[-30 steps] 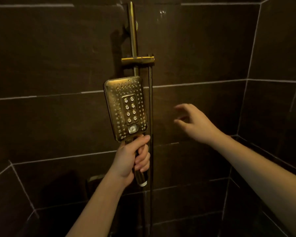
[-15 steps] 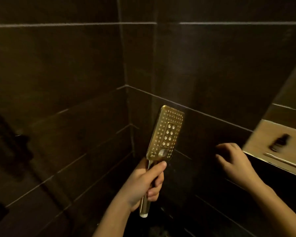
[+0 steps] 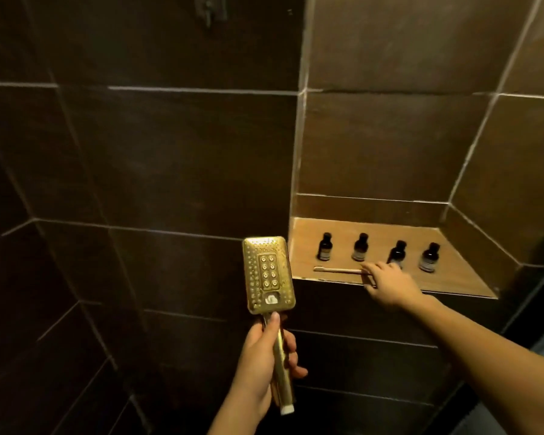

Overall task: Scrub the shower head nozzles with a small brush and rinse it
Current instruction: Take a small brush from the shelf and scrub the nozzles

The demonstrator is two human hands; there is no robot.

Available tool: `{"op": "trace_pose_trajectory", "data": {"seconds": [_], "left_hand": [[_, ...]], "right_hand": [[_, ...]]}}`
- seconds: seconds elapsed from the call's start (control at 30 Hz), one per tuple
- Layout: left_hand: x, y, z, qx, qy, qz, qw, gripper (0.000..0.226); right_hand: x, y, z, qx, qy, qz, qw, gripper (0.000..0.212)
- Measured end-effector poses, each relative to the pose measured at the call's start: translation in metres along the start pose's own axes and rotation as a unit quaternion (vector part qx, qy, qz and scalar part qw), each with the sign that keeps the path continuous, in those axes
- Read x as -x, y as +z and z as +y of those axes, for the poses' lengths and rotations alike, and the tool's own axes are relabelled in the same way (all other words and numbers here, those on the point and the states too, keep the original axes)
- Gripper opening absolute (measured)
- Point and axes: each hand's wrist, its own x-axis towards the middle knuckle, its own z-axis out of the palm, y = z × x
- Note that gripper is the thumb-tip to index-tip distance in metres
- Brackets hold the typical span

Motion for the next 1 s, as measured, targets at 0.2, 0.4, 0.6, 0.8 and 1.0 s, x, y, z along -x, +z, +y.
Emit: {"op": "trace_pose_trajectory", "data": {"seconds": [0.2,0.4,0.6,0.8,1.0], "left_hand": [[-0.026,0.024,0.0,-0.012,-0.012,-0.061,0.998,0.021],[-0.027,0.032,0.004,-0.025,-0.01,-0.066,0.997,0.022],[-0.025,0.029,-0.004,-0.035,-0.004,-0.038,0.999,0.017],[-0.019,0.021,-0.008,-0.042,0.0,-0.015,0.999,0.02],[-0.007,0.003,-0.015,-0.048,0.004,0.009,0.999,0.024]], "right_hand": [[-0.006,0.004,0.018,-0.01,-0.043,0.002,0.999,0.045],[-0.019,0.017,0.028,-0.042,-0.049,0.052,0.997,0.041],[-0.024,0.022,0.023,-0.045,-0.094,0.089,0.991,0.023],[-0.005,0.009,0.001,-0.138,-0.116,0.097,0.979,0.014],[0.05,-0.007,-0.048,-0.26,-0.181,0.065,0.946,0.012]]}}
